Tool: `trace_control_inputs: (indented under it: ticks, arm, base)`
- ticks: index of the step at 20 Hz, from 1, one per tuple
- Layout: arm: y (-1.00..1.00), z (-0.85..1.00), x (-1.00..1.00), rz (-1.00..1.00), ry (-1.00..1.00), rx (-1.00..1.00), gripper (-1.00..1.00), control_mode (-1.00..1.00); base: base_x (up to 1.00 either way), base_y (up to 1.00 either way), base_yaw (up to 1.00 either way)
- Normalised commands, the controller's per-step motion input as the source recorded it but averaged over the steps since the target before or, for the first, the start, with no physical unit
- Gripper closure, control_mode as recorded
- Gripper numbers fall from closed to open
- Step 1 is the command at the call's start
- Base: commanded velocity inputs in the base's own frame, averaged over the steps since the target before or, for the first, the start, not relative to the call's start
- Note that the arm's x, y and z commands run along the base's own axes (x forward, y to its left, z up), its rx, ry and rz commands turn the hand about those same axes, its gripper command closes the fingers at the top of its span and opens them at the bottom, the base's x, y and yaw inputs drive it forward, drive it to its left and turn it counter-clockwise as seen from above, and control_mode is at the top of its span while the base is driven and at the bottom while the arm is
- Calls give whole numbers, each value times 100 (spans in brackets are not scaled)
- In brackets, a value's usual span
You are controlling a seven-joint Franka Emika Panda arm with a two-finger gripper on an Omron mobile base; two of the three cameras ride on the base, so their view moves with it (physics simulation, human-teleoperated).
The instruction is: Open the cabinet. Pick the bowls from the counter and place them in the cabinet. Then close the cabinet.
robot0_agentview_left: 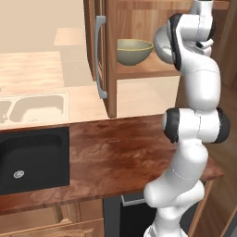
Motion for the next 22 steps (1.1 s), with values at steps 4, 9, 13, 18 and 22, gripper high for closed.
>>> trace_control_inputs:
  ticks: [4, 9, 13, 18, 22]
  arm:
    - [-9, 58, -16, 0, 3, 0, 100, -100]
    - [-13, 48, -46, 0, -9, 2, 100, -100]
    - [-12, 16, -30, 0, -3, 8, -100, -100]
    - [-2, 1, -3, 0, -2, 2, -100, -100]
    - [0, -1, 2, 0, -7, 0, -100, -100]
  base:
    - [0, 0, 0]
    - [0, 0, 0]
    - [0, 0, 0]
    - [0, 0, 0]
    - [0, 0, 0]
